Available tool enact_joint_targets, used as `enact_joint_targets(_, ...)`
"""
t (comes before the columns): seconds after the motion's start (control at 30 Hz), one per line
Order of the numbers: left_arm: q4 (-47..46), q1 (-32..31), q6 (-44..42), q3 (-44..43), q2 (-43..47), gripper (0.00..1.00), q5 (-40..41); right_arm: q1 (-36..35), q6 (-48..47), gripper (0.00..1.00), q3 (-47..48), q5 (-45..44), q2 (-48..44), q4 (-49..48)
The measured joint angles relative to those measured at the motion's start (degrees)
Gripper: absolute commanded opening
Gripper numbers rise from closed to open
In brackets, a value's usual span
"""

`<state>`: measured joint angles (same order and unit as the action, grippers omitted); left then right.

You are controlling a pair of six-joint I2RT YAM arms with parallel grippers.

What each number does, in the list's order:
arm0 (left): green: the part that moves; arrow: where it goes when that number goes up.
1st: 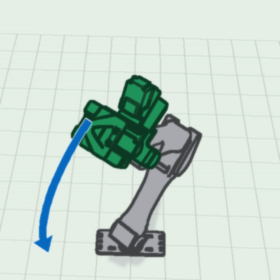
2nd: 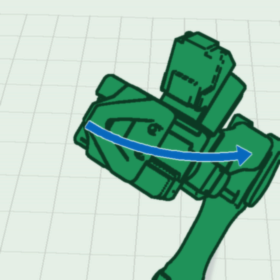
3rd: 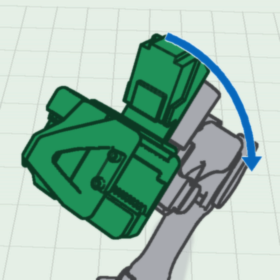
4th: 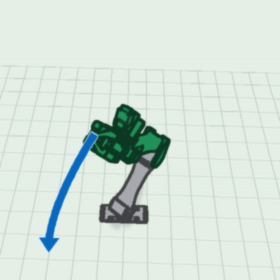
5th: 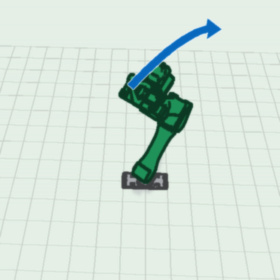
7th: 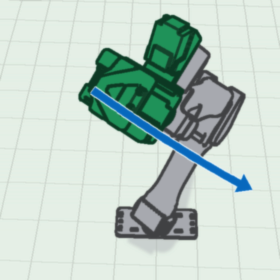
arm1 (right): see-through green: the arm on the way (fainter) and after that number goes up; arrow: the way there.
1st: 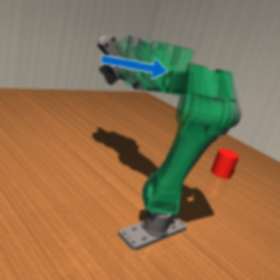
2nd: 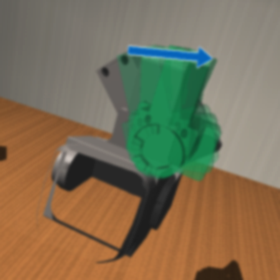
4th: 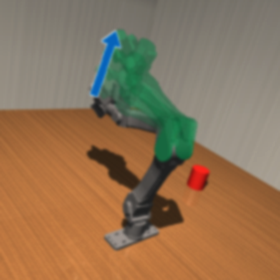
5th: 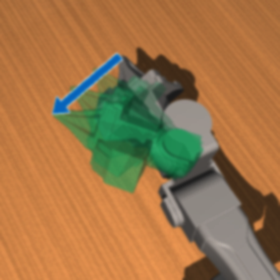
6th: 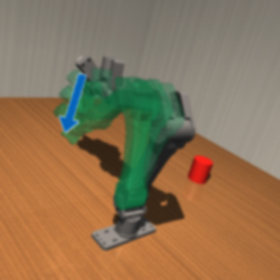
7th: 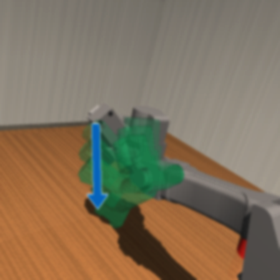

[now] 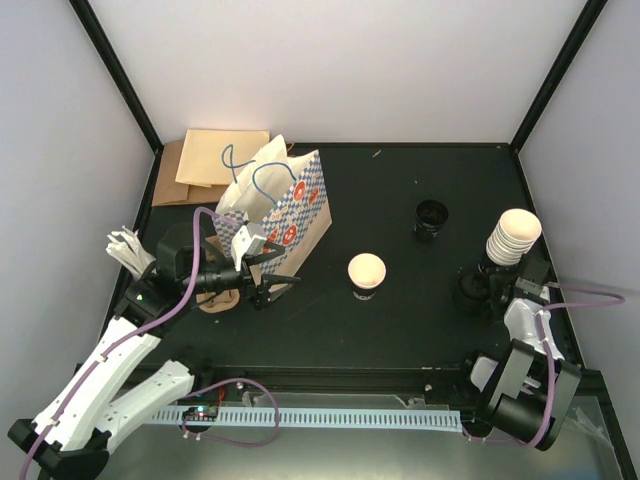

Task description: Pack the takeout coffee

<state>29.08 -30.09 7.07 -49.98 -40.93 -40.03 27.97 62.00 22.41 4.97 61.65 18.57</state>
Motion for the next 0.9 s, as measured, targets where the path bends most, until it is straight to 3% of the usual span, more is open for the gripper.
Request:
enact_joint_targets(0.57,0.00,0.00,-0.04,0.00,0.17,0.99,0.46,-19.63,14.05,0.88,0.42,-0.15,1.64,-3.17)
enact_joint_targets(0.9,0.00,0.00,-0.09,0.00,1.25,0.99,1.09,-26.51,20.94,0.88,0.46,-0.90,2.08,-3.72)
